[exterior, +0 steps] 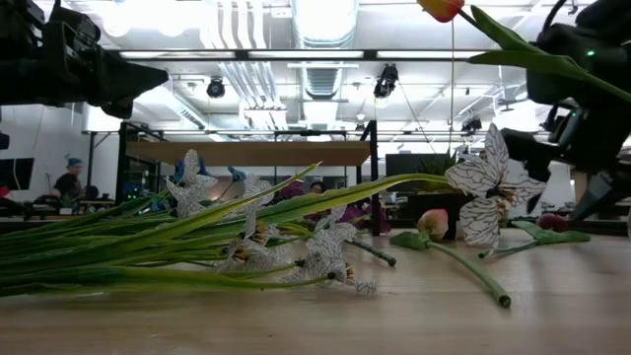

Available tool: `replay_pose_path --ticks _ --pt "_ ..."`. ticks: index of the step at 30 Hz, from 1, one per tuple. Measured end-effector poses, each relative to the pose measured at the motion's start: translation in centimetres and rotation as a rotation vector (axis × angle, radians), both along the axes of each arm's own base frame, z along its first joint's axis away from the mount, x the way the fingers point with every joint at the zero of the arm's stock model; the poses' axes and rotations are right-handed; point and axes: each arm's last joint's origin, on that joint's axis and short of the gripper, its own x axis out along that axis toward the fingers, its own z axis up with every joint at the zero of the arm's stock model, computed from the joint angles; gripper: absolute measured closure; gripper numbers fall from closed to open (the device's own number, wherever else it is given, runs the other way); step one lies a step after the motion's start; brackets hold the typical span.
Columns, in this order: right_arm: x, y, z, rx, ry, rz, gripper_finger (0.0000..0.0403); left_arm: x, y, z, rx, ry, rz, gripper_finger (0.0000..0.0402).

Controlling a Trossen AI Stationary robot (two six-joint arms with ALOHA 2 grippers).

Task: Pick and place flowers into a vace then onto a shelf
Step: Put the red tulip into the right transparent vase

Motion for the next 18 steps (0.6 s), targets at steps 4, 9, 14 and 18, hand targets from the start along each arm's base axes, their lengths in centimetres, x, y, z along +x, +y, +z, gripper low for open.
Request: replay_pose_path --ticks 4,9,14,18 --pt "0.3 -0.7 -0.3 0.006 0.023 0.007 0.0179 0.0 0.0 0.0 0.0 0.0 0.0 0.0402" --pt "0.3 -1.3 -0.4 0.072 0.059 0.009 0.0179 0.0 0.0 0.0 0.0 0.0 0.0 0.0402" --pt "0.3 -1.8 -0.6 0.086 0.063 0.001 0.0179 0.0 0.0 0.0 0.0 -0.001 0.0 0.0402" --pt "-0.2 -2.3 -1.1 0.132 0.086 -0.012 0.0184 0.0 0.0 0.0 0.0 0.0 0.0 0.0402"
